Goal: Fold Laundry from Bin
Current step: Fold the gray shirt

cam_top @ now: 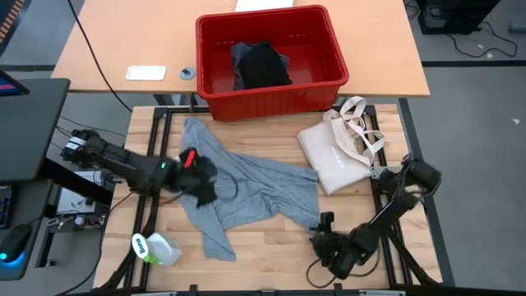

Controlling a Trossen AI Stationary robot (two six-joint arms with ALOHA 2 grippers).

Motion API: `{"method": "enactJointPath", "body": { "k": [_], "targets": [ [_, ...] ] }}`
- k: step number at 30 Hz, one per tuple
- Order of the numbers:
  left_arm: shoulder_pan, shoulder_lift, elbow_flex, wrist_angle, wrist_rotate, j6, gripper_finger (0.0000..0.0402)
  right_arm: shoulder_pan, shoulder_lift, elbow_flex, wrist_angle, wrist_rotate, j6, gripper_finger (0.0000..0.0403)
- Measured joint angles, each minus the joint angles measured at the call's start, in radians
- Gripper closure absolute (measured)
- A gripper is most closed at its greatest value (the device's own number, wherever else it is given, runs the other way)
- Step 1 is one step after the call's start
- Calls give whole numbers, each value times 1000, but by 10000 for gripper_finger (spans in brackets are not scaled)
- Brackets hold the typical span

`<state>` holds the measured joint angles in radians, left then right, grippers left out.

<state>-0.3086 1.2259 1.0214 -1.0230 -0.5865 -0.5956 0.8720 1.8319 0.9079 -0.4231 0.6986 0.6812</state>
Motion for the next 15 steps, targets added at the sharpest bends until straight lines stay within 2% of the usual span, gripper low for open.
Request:
{"method": "enactJointPath", "body": {
  "k": [5, 9, 12, 15],
  "targets": [
    [-210, 56, 1, 105, 127, -33, 155, 0, 112, 145, -246, 28, 120, 224],
    [-329, 186, 1, 178, 216, -30, 174, 0, 127, 176, -288, 22, 136, 230],
    [-365, 294, 1, 228, 294, 16, 189, -3, 112, 167, -326, 11, 186, 238],
    [-355, 386, 8, 217, 350, 34, 206, -12, 98, 147, -357, -5, 249, 249]
  ]
}}
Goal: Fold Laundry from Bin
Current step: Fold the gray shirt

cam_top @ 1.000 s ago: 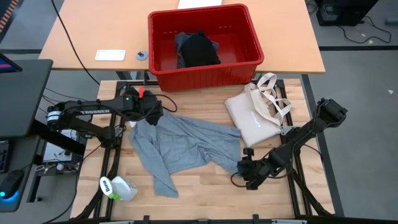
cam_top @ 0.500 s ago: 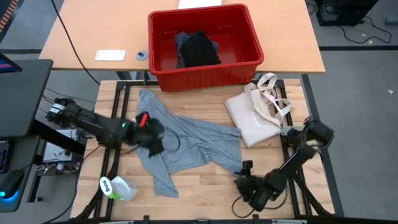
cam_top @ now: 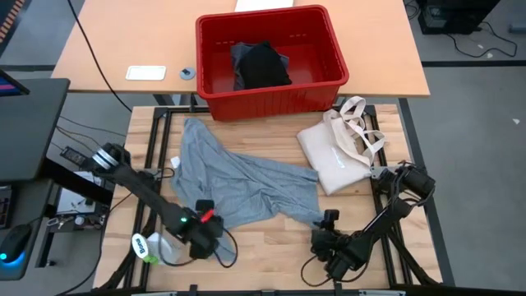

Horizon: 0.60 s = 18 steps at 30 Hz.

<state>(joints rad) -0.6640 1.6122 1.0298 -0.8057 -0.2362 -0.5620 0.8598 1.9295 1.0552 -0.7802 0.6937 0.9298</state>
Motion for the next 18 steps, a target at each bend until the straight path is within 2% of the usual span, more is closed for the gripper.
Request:
{"method": "enactJointPath", "body": {
  "k": [6, 12, 18],
  "targets": [
    [41, 115, 77, 2, 122, 97, 232, -6, -7, -29, 15, -26, 48, 282],
    [35, 156, 189, 3, 124, 202, 245, -7, -7, -31, 22, -32, 62, 340],
    [10, 208, 191, 13, 99, 266, 246, -7, -6, -33, 14, -32, 83, 380]
  ]
}}
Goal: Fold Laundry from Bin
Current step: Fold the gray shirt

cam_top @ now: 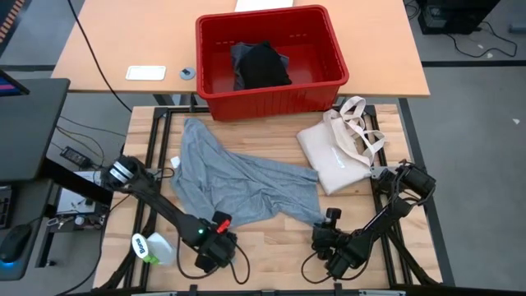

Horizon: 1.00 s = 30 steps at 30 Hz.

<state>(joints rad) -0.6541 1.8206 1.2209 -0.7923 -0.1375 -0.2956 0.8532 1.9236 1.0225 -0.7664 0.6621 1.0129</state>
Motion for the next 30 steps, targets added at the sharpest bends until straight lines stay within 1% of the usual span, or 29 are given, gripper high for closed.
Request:
{"method": "enactJointPath", "body": {
  "k": [5, 9, 12, 16, 17, 22, 24, 27, 30],
  "targets": [
    [-23, 68, -2, 19, -2, 78, 247, -2, 0, 0, -1, 0, 3, 386],
    [-30, 83, 1, 23, -16, 91, 254, -3, 0, 0, -1, 0, 6, 380],
    [-32, 83, 11, 12, -39, 94, 293, -3, 0, 0, -1, -2, 6, 380],
    [-29, 84, 90, -58, -53, 80, 379, -3, 0, 0, 0, -16, 6, 379],
    [-28, 83, 111, -75, -54, 75, 390, -3, 0, 1, 0, -19, 6, 378],
    [-22, 83, 184, -165, -54, 33, 398, -3, 0, 1, 1, -23, 9, 377],
    [-22, 82, 195, -177, -53, 22, 399, -3, 0, 1, 1, -24, 10, 377],
    [-23, 87, 194, -120, -63, 22, 397, -3, 0, 1, 4, -23, 17, 377],
    [-23, 108, 194, -38, -77, 34, 375, -2, 0, 1, 7, -20, 17, 376]
  ]
}}
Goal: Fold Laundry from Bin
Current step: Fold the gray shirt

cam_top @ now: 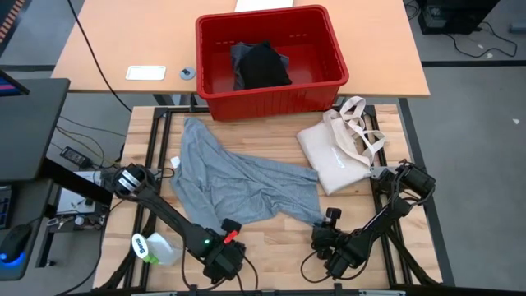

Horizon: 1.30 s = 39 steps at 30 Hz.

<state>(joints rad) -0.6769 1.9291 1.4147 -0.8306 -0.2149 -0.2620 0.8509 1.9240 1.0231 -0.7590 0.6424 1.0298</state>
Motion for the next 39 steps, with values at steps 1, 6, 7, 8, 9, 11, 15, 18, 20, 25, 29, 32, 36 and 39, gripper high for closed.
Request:
{"method": "enactJointPath", "body": {
  "k": [1, 6, 7, 8, 9, 11, 15, 18, 20, 25, 29, 32, 36, 39],
  "targets": [
    [0, 9, 0, 18, 0, 10, 362, 0, 0, 0, 3, 2, 0, 375],
    [-5, 32, 0, 23, 0, 29, 280, 0, 0, -1, 16, 11, 0, 361],
    [-6, 37, -1, 17, 0, 33, 265, 0, 0, -1, 19, 13, 0, 359],
    [-6, 43, -1, 13, 1, 36, 251, 0, 0, -1, 19, 16, 0, 357],
    [-6, 48, -1, 13, 1, 36, 240, 0, 0, -1, 20, 19, 0, 356],
    [-6, 49, -1, 1, 2, 33, 225, 0, 0, -1, 23, 26, 0, 356],
    [1, 67, -2, -26, 1, 44, 224, 0, 0, -1, 24, 31, 0, 356],
    [7, 80, 0, -31, 1, 46, 245, 1, 0, -1, 26, 34, 0, 354],
    [8, 93, -1, -47, 4, 48, 266, 1, 0, -1, 26, 36, 0, 355],
    [14, 101, -1, -39, 7, 48, 337, 0, 1, -1, 26, 38, 0, 354],
    [19, 101, -1, -39, 7, 30, 392, 1, 1, -1, 26, 38, 0, 353],
    [19, 101, -1, -38, 7, 14, 388, 0, 1, -1, 26, 38, 0, 353],
    [19, 101, 21, -68, 26, 14, 393, 1, 1, -1, 25, 36, 0, 353],
    [18, 101, 102, -161, 56, -4, 397, 1, 1, 0, 19, 18, -1, 353]
  ]
}}
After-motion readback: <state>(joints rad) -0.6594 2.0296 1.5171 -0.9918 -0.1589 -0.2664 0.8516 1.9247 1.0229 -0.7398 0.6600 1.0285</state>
